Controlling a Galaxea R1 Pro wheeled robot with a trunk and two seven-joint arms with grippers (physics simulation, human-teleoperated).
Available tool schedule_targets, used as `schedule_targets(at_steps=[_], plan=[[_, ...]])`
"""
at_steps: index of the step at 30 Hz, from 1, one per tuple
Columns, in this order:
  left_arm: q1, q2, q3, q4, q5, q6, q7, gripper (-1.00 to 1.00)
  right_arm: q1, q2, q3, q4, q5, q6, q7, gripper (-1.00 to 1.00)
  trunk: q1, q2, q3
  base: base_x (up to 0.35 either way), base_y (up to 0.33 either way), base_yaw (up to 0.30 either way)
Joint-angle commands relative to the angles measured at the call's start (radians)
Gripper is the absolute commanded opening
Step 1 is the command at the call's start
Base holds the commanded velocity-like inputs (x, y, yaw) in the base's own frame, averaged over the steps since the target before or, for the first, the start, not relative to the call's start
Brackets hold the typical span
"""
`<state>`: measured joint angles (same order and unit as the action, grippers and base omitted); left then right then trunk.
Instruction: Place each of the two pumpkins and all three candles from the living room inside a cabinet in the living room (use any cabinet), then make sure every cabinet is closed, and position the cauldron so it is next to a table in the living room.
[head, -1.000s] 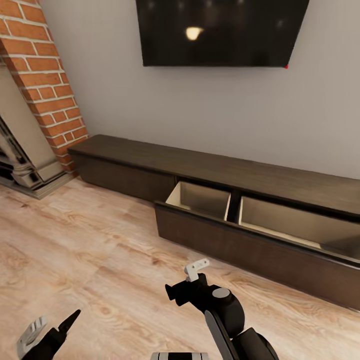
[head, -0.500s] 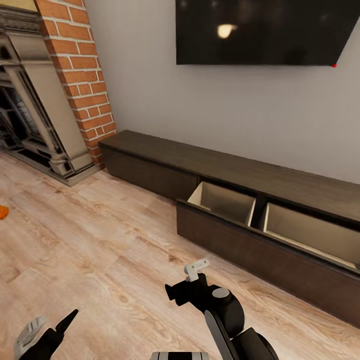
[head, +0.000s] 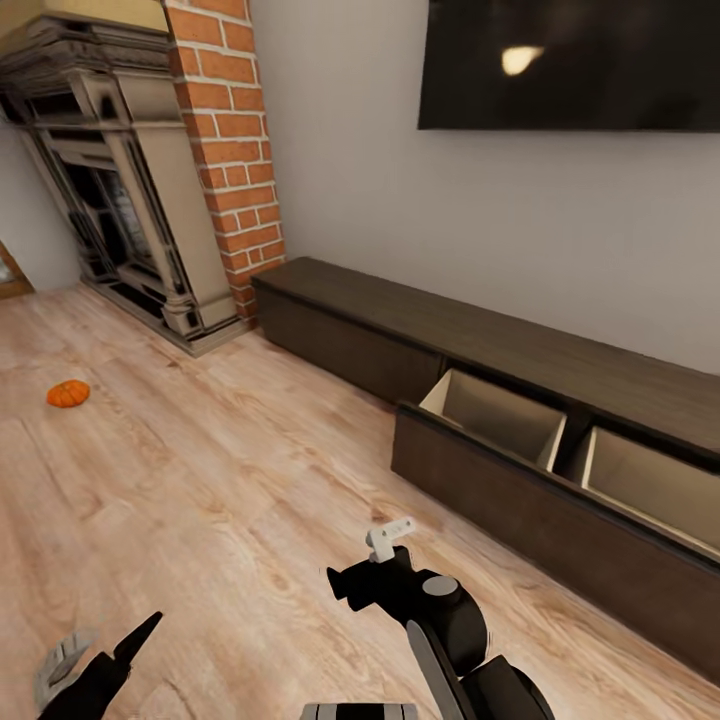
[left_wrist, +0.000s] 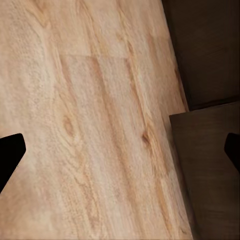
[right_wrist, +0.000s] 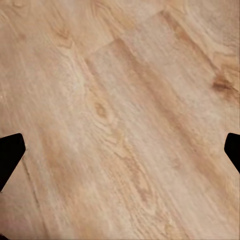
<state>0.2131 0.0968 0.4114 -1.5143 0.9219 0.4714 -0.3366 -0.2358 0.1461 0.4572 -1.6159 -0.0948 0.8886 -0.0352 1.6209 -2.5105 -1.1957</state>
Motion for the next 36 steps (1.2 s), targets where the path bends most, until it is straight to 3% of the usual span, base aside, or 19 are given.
schedule_targets(at_steps=[1,10,15,20,23,26,36], plan=[[0.0,-0.001,0.002,0.001,0.007,0.007,-0.001,1.0,-0.001,0.003,0.001,-0.001,-0.008,0.003,-0.004,1.0,-0.001,0.0,0.003,0.0,0.0,0.297],[0.0,-0.004,0.039,0.007,0.006,0.003,-0.002,1.0,0.0,0.006,0.004,0.0,-0.008,0.003,-0.005,1.0,-0.005,0.002,0.038,0.0,0.0,0.297],[0.0,-0.001,0.047,0.014,0.005,0.004,-0.004,1.0,0.0,0.006,0.026,0.0,-0.008,0.004,-0.005,1.0,-0.007,0.003,0.057,0.0,0.0,0.296],[0.001,-0.004,0.1,0.025,0.008,0.009,-0.009,1.0,0.002,0.005,0.044,0.0,-0.008,0.003,-0.005,1.0,-0.009,0.004,0.076,0.0,0.0,0.128],[0.001,-0.004,0.111,0.028,0.008,0.01,-0.01,1.0,0.001,0.006,0.045,0.0,-0.008,0.004,-0.005,1.0,-0.01,0.005,0.088,0.0,0.0,0.038],[0.002,-0.005,0.115,0.026,0.011,0.01,-0.01,1.0,-0.002,0.009,0.04,-0.001,-0.013,0.006,-0.005,1.0,-0.01,0.005,0.088,0.0,0.0,0.196],[0.002,-0.004,0.107,0.009,0.012,0.06,-0.039,1.0,-0.056,0.013,0.038,-0.001,-0.015,0.159,-0.006,1.0,-0.01,0.005,0.08,0.0,0.0,0.252]])
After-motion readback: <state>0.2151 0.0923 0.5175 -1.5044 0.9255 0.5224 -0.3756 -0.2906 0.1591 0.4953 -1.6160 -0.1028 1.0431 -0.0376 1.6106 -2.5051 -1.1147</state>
